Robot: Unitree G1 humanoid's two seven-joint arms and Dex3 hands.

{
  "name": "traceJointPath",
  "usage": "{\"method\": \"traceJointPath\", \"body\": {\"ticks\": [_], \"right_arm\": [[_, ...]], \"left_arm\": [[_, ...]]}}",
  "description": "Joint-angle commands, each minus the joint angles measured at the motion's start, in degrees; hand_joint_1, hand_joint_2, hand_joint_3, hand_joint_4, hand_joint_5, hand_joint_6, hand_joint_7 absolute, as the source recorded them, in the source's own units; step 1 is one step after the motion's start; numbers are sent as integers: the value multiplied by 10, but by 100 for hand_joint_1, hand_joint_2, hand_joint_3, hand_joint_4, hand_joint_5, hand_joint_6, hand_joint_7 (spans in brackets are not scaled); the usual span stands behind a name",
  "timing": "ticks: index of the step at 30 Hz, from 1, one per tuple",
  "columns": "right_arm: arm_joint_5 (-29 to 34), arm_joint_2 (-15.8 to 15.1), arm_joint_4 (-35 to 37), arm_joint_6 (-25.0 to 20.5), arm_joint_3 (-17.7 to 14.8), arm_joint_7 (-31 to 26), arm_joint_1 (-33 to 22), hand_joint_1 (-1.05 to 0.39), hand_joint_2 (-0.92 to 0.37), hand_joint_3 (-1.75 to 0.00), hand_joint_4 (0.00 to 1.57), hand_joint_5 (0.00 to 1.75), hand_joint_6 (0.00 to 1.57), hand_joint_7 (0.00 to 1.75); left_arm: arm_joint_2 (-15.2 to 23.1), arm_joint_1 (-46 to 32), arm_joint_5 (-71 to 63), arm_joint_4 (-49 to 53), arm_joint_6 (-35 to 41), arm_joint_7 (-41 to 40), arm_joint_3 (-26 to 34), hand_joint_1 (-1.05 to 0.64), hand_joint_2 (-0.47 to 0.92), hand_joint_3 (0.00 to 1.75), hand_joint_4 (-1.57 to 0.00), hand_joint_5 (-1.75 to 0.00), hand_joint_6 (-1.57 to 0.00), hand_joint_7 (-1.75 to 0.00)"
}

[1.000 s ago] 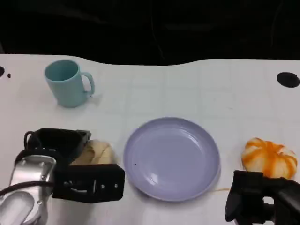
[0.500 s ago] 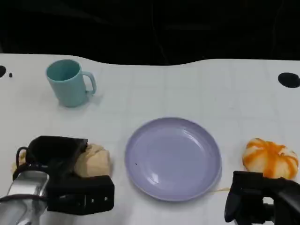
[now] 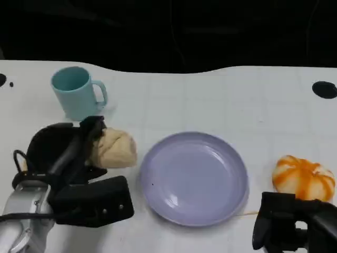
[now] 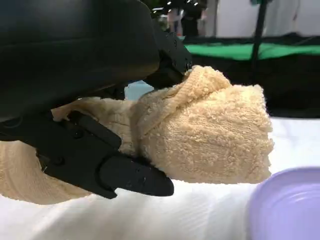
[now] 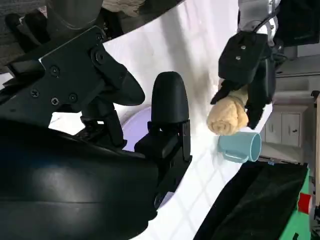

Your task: Grasp the towel on the left side of the plate with the left hand and place it into the plate.

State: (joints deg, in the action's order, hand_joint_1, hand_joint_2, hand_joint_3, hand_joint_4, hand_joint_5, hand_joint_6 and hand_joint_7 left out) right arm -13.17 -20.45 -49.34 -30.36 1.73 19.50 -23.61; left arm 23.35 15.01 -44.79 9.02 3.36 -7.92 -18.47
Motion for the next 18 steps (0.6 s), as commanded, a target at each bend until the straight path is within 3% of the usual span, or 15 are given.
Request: {"method": "traceJointPath", "body": {"ticks": [1,6,7,9,10,13,18], "right_arm": [[-4,-7,-4,0,-8,1,-2,-8,-51,-123,74,173,66,150],[-5,-6,-8,-6,-5,-1,-2,-9,-51,-122,74,174,65,150],[-5,-6,-9,-8,-5,-1,-2,-8,-51,-122,74,174,65,150],[-4,-6,-11,-7,-3,-2,-2,-8,-51,-123,74,174,65,149],[-4,-5,-11,-6,-3,-2,-2,-8,-51,-123,74,173,65,149],[-5,-4,-13,-10,-1,-4,-2,-8,-52,-123,74,173,65,150],[-3,-4,-15,-10,1,-6,-1,-9,-52,-121,75,173,66,149]], "left_arm": [[-11,6,-7,-80,10,48,-11,-22,60,83,-84,-175,-57,-175],[-42,32,-23,-122,14,98,-47,-25,60,90,-87,-175,-59,-175],[-53,39,-28,-129,22,114,-57,-26,57,89,-87,-175,-62,-168],[-73,49,-37,-139,38,142,-73,-28,64,72,-87,-175,-76,-132],[-84,54,-43,-139,45,151,-82,-28,67,70,-87,-175,-79,-125],[-109,66,-61,-131,59,161,-101,-26,58,91,-89,-175,-79,-138],[-134,83,-80,-114,79,178,-120,-25,53,102,-90,-175,-79,-128]]}}
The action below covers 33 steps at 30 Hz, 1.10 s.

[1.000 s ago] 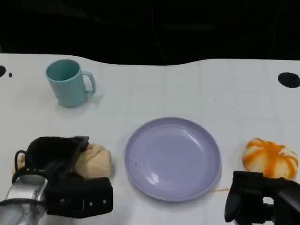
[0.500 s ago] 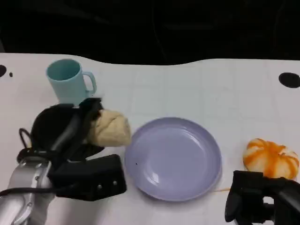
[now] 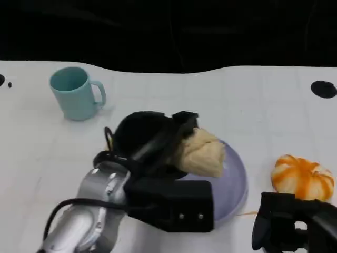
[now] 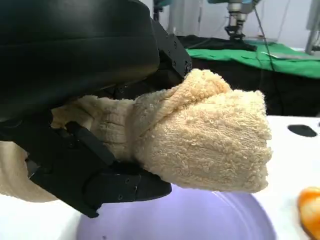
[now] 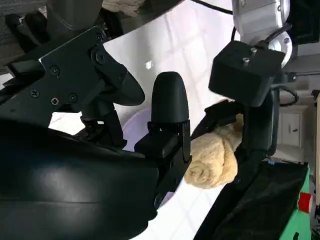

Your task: Grasp the towel on the left side of the plate with the left hand and place it into the plate.

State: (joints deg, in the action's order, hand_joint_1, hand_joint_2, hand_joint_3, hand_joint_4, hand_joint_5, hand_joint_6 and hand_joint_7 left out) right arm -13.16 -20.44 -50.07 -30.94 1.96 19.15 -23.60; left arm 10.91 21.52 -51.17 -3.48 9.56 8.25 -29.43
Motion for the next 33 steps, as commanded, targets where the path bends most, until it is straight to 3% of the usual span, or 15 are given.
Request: {"method": "traceJointPath", "body": {"ticks": [1,4,7,8,10,11,12,14,20,25,33], "right_arm": [[-3,-4,-7,-4,-1,-3,-1,-9,-52,-121,75,173,66,149],[-2,-5,-7,-2,-2,-3,-1,-9,-52,-121,75,172,66,149],[-1,-6,-7,-2,-4,-3,-1,-9,-52,-121,76,172,67,149],[-1,-6,-7,-2,-4,-2,-1,-10,-52,-121,75,172,67,148],[-2,-7,-6,0,-5,-1,-1,-10,-52,-121,75,171,67,148],[-1,-7,-5,1,-5,0,-1,-10,-52,-121,75,172,67,148],[-1,-8,-5,2,-5,0,-1,-10,-52,-121,75,172,67,148],[-2,-8,-6,-1,-5,0,-1,-10,-52,-121,75,172,67,149],[-4,-7,-6,-7,-5,-1,0,-10,-51,-121,75,172,67,149],[0,-9,-6,-3,-4,0,0,-10,-51,-121,75,172,66,149],[-6,-7,-4,-3,-7,0,0,-9,-52,-121,75,172,66,150]], "left_arm": [[-11,21,-21,14,21,22,-14,-26,54,99,-89,-175,-80,-119],[-18,25,-29,20,31,39,-23,-25,61,81,-86,-175,-89,-90],[-22,26,-13,17,40,74,-22,-27,79,46,-76,-163,-98,-49],[-20,26,-8,14,43,91,-22,-29,86,33,-66,-139,-89,-32],[-17,29,-5,8,52,124,-23,-32,91,24,-60,-119,-77,-17],[-13,31,-8,3,61,148,-26,-40,91,24,-39,-89,-56,-8],[-10,33,-12,-1,70,167,-28,-48,92,24,-30,-67,-42,-4],[-7,33,-17,-7,81,188,-30,-61,92,23,-17,-44,-24,-1],[3,23,-17,-18,79,186,-26,-85,92,24,-1,-31,-4,0],[13,19,-11,-36,81,189,-17,-90,92,26,0,-28,-3,0],[36,6,43,-87,94,231,30,-79,92,24,0,-31,-9,-3]]}}
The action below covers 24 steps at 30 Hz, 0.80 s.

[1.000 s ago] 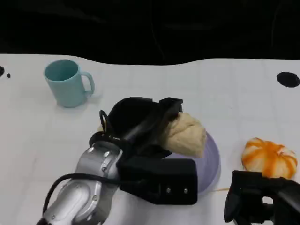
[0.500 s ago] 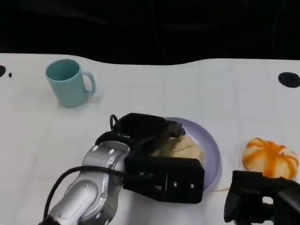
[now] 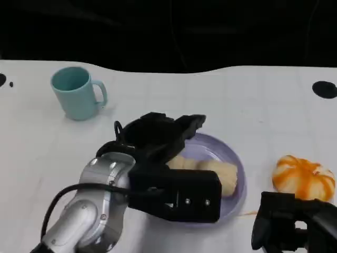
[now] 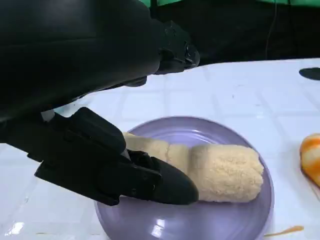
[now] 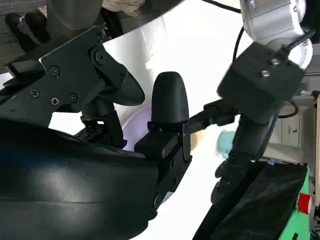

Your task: Grasp the towel on the left side of the plate with the left hand and place it into the plate.

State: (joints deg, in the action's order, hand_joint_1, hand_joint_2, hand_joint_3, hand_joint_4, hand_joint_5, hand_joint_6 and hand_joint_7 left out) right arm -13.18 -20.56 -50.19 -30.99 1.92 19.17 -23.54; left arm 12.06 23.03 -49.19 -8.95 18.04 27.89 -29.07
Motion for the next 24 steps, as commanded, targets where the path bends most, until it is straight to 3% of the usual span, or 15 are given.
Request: {"method": "traceJointPath", "body": {"ticks": [1,7,10,13,16,19,24], "right_arm": [[-4,-6,-3,-3,-6,0,0,-9,-51,-121,75,173,66,150],[-1,-7,-2,-2,-3,-1,5,-8,-51,-123,75,173,66,150],[1,-7,-2,-2,-2,-2,5,-8,-50,-123,75,172,66,150],[-1,-6,-4,-8,-3,-3,5,-9,-51,-122,75,173,66,150],[-1,-6,-6,-13,-4,-5,6,-9,-51,-122,75,173,67,150],[0,-9,-9,-18,-5,-5,8,-8,-51,-122,75,172,67,149],[-3,-8,-8,-20,-6,-4,9,-7,-51,-122,75,173,66,149]], "left_arm": [[30,-9,32,-40,12,45,33,-79,92,25,0,-32,-10,-3],[71,-26,136,-101,11,104,100,-67,92,27,-12,-43,-21,-8],[83,-46,208,-132,23,125,146,-60,92,28,-32,-53,-33,-12],[96,-68,275,-152,18,131,189,-50,92,31,-65,-40,-58,-9],[98,-94,342,-172,19,126,231,-45,92,32,-83,-43,-78,-15],[90,-126,413,-206,54,122,273,-41,92,31,-89,-46,-88,-17],[69,-193,530,-269,110,104,343,-34,92,31,-91,-49,-91,-17]]}}
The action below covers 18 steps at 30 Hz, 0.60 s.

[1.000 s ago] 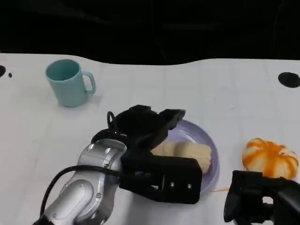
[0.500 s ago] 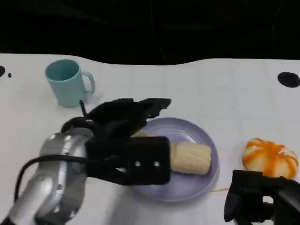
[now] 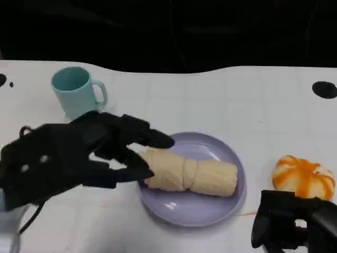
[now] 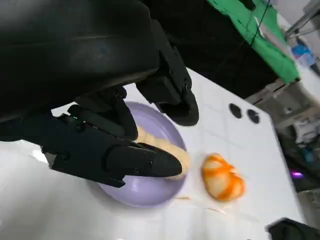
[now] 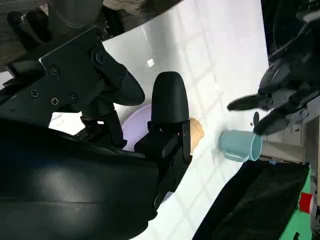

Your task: Grasp the towel on the left side of the plate with the left hand and place it into the plate.

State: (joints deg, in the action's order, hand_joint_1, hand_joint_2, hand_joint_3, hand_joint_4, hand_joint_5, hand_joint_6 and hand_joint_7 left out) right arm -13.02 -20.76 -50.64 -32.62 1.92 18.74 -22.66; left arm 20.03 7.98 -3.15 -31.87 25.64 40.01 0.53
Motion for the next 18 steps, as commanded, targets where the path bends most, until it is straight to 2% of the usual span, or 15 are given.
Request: {"method": "traceJointPath", "body": {"ticks": [1,3,5,6,8,9,12,14,18], "right_arm": [[-5,-6,-5,-6,-6,-1,1,-7,-51,-122,75,173,66,149],[-5,-7,-6,-10,-5,-1,4,-7,-51,-122,75,173,66,149],[-6,-6,-5,-13,-5,-2,7,-7,-51,-121,74,173,66,149],[-6,-6,-5,-14,-5,-2,8,-7,-51,-121,74,173,66,149],[-6,-6,-3,-13,-5,-2,9,-8,-51,-121,75,173,66,149],[-6,-6,-3,-13,-5,-2,10,-7,-51,-122,74,173,66,149],[-6,-6,1,-8,-6,0,10,-7,-51,-122,74,172,66,149],[-7,-5,2,-7,-6,1,10,-7,-51,-122,75,172,67,149],[-7,-5,5,-6,-7,2,11,-7,-51,-122,75,172,67,149]], "left_arm": [[-12,-56,88,-51,42,-21,59,-32,92,31,-92,-51,-92,-16],[-18,-86,120,-72,52,-29,83,-27,92,35,-92,-61,-97,-16],[-45,-127,182,-100,84,-54,125,-20,82,63,-87,-90,-102,-24],[-60,-142,214,-113,109,-70,142,-17,74,79,-86,-105,-102,-41],[-79,-169,262,-136,144,-100,165,-19,66,91,-85,-119,-94,-72],[-85,-184,283,-146,154,-110,173,-21,63,94,-85,-127,-90,-91],[-105,-229,312,-172,151,-147,176,-23,63,97,-87,-140,-84,-122],[-124,-263,312,-194,142,-178,164,-24,62,101,-88,-146,-82,-135],[-144,-309,319,-218,141,-222,148,-27,62,103,-89,-153,-79,-142]]}}
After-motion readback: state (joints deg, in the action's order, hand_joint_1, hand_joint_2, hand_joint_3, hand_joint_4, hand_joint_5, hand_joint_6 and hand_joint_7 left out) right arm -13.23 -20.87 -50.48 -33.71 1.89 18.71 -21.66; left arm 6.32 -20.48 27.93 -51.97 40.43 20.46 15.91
